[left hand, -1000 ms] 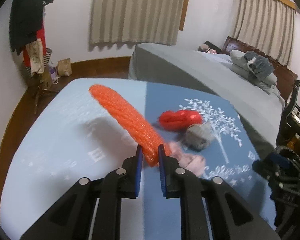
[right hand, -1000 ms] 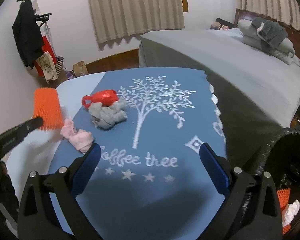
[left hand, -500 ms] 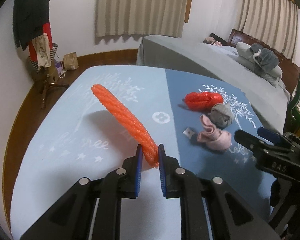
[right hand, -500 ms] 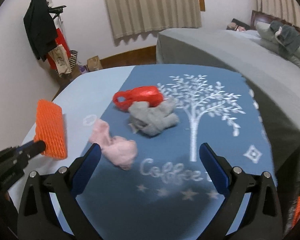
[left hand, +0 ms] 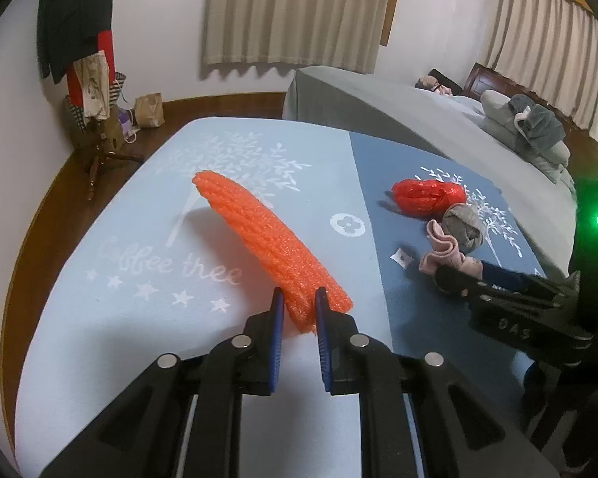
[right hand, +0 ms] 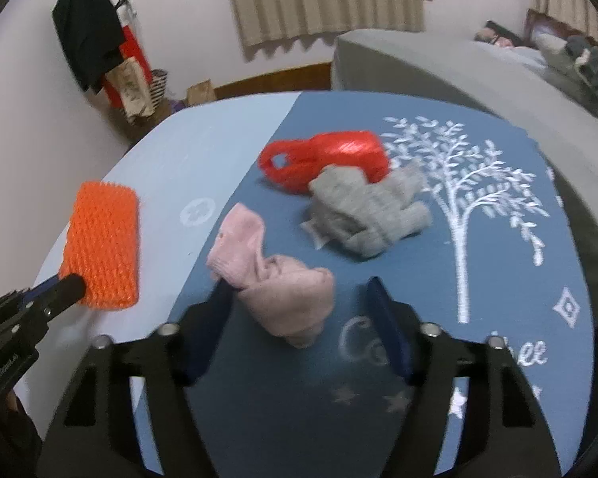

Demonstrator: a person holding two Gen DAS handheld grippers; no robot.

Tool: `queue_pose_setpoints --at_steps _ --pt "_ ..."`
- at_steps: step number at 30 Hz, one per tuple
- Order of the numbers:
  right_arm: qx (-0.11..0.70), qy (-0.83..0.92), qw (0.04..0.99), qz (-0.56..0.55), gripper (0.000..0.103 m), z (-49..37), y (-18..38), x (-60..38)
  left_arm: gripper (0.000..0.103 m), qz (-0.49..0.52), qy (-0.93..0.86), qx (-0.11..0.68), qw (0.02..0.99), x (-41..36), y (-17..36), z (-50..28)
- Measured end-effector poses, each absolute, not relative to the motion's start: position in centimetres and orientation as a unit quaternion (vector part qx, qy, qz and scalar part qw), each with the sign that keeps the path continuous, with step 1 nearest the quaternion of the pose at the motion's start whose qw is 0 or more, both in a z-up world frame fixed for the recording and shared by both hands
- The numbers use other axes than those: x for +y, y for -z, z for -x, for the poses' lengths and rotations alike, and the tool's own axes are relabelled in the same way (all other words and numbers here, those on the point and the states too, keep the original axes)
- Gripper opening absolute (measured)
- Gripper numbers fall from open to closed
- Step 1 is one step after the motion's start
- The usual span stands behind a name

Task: Collect trash
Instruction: 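Grasp the pink cloth with the right gripper and lift it, then carry the orange mesh tube and pink cloth over the bin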

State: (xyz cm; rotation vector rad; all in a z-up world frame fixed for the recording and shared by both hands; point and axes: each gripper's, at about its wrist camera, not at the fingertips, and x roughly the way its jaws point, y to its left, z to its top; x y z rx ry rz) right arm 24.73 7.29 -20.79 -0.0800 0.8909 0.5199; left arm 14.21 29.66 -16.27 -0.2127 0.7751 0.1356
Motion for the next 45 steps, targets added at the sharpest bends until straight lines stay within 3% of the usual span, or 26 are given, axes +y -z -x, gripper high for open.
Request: queue_pose_setpoints --at_steps 1,5,26,45 --pt "0.427 -0.257 0.866 0.038 0.045 -24.7 20.8 7.5 0.016 0.104 -0.066 0.376 0.918 29.5 16.2 -14.3" --pt "0.425 -0.28 0.86 0.039 0.039 -24.1 20.3 7.6 0.016 0.105 -0.061 0.373 0.92 29.2 16.0 -14.2" --pt "0.416 -0.248 0.875 0.017 0.039 -22.7 18.9 2.9 0.016 0.109 -0.04 0.364 0.924 28.0 14.8 -13.7" --pt "0.357 -0.226 0.906 -0.01 0.039 -19.6 13.1 -4.7 0.016 0.078 0.026 0.329 0.941 20.0 10.1 -13.9"
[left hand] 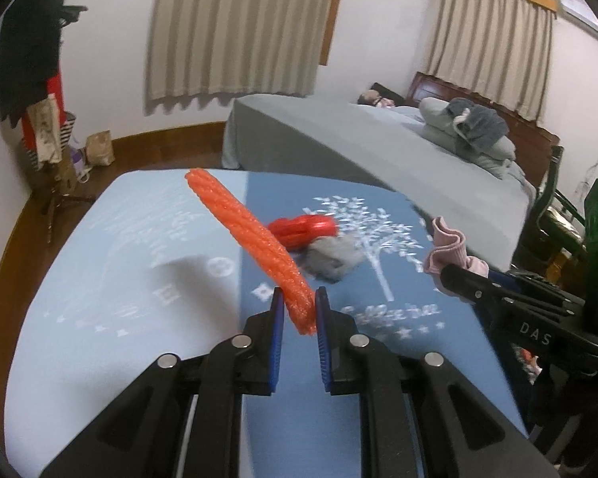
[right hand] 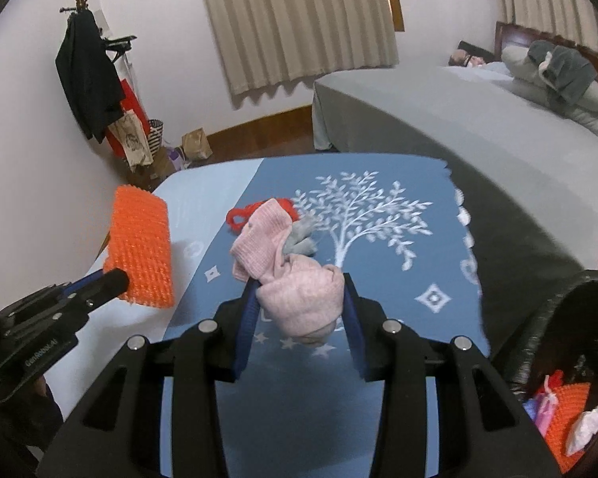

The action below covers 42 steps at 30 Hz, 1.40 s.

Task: Collect trash
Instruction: 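Carry the orange mesh tube and pink cloth over the bin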

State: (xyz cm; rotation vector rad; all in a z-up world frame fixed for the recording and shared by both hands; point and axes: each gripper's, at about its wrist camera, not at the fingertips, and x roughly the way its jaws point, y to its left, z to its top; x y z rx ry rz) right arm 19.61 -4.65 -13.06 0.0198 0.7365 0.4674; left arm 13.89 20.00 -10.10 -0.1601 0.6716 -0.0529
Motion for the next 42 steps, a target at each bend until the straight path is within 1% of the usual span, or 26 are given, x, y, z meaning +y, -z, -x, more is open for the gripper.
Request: queue_pose_setpoints --at_steps 24,42 --pt "0.304 -0.145 0.941 -0.03 0.039 -14.8 8.7 -17.2 0.016 0.043 0.132 0.3 0.944 8.5 6.2 -13.5" --pt "0.293 -0.062 0.953 -0.049 0.039 -11.4 8.2 -26.4 0.016 0.003 0.228 0.287 0.93 -1.3 4.8 -12.3"
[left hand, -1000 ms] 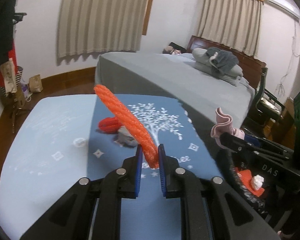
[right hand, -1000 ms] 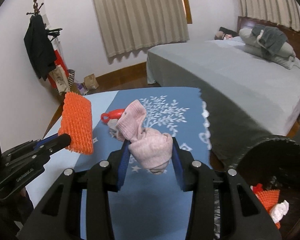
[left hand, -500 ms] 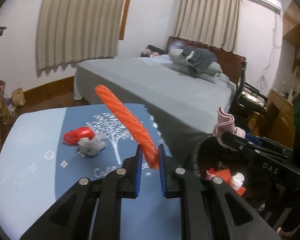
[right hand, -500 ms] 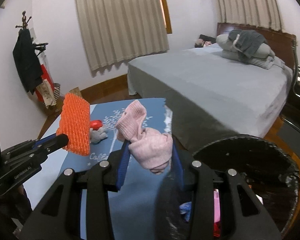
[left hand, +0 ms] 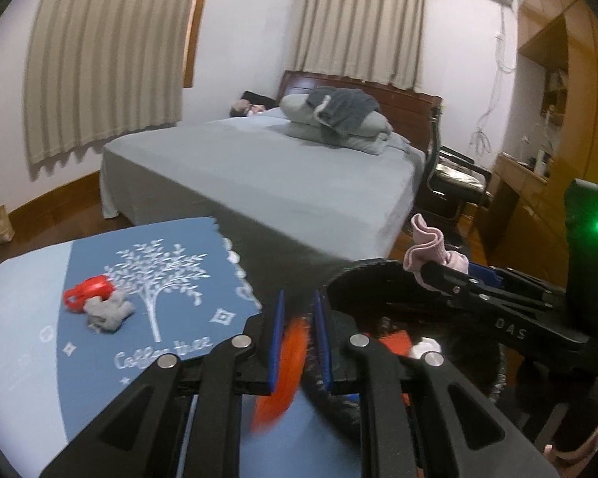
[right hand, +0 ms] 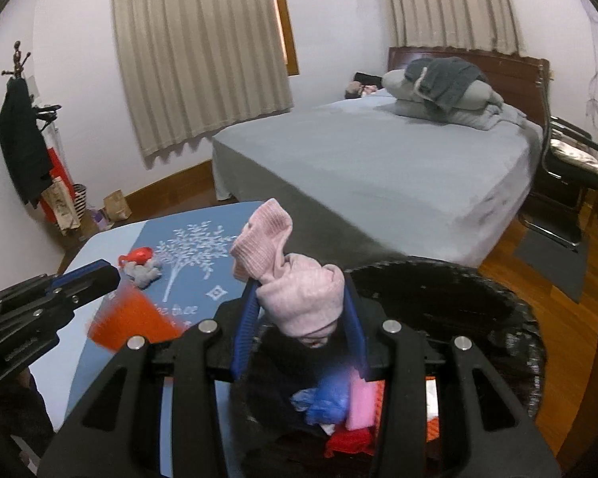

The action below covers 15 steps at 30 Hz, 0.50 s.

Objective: Collect trash

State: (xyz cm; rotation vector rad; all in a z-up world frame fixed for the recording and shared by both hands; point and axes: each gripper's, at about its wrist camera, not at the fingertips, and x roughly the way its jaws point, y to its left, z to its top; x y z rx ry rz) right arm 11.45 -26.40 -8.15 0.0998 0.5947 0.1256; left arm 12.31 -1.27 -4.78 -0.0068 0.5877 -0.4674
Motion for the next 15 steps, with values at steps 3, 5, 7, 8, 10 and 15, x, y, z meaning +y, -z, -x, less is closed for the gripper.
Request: queue_pose_setpoints --at_steps 3,5,7,8,10,15 --pt "0.296 -0.048 0.952 -0.054 0.039 -11.1 8.5 -28.0 0.016 0.0 0.245 0.288 0.926 -3.0 4.8 -12.2" --pt "0.298 -0.04 0.952 -0.058 0.039 -10.8 8.8 -28.9 0.016 -0.005 0.254 0.288 0.923 -4.0 4.9 -12.1" --pt "0.302 -0.031 0.951 -0.065 0.039 -10.5 9.2 -29.8 0.016 -0.013 0.258 0.291 0.921 -4.7 5.2 -12.1" --pt "0.304 -0.028 0.95 -0.069 0.039 -10.4 9.5 -30.2 0.016 -0.016 0.257 0.294 0.921 -4.8 5.5 -12.0" --pt "0.308 -0.026 0.948 -0.073 0.039 -10.5 9.9 -30.3 0.016 -0.019 0.251 0.304 0.919 -4.5 6.2 -11.9" --pt "0.323 -0.034 0.942 -0.08 0.039 -10.9 11.6 -29.8 0.035 -0.003 0.227 0.338 0.913 -2.3 8.4 -12.3"
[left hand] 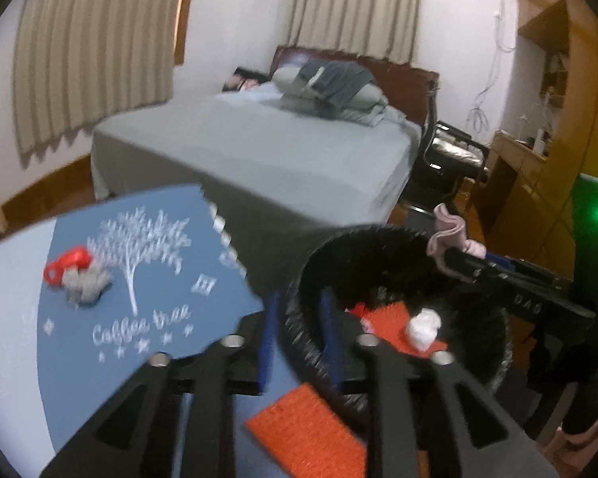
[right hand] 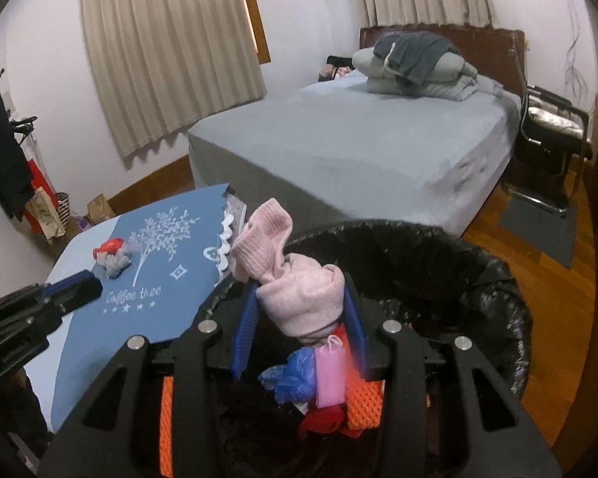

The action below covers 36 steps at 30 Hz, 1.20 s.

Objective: Collect trash

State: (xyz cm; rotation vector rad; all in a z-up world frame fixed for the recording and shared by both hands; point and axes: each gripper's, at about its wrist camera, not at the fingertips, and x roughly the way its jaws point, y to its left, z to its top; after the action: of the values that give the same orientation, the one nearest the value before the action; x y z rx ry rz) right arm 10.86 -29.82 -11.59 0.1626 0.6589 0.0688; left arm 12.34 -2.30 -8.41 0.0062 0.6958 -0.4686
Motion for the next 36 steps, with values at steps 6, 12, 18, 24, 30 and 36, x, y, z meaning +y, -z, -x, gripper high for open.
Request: queue_pose_setpoints --at_steps 6,12,18,24,30,36 --pt "0.328 -0.04 0.94 -0.082 0.039 -11.2 12.4 -29.4 0.05 -0.001 0.21 0.362 0.908 -0.4 11.1 -11.8" --pt "0.333 -0.047 0.939 -0.078 0.039 -11.0 12.9 -28.6 0.055 0.002 0.19 0.389 0.902 -0.2 13.9 -11.2" --pt "0.336 -0.048 0.938 -0.072 0.039 -10.1 14.1 -27.6 0.055 0.015 0.176 0.41 0.895 -0.5 15.8 -9.9" --pt "0.339 -0.06 0.937 -0.059 0.039 -9.0 14.8 -25.9 0.055 0.01 0.173 0.425 0.888 -1.3 17.6 -8.4" --pt "0.338 -0.067 0.937 -0.053 0.039 -8.2 15.0 -25.1 0.034 0.017 0.182 0.438 0.88 -1.9 18.7 -8.2" --pt "0.343 -0.056 0.935 -0.066 0.039 -8.1 15.4 -25.9 0.011 0.009 0.192 0.427 0.884 -2.6 18.2 -8.0"
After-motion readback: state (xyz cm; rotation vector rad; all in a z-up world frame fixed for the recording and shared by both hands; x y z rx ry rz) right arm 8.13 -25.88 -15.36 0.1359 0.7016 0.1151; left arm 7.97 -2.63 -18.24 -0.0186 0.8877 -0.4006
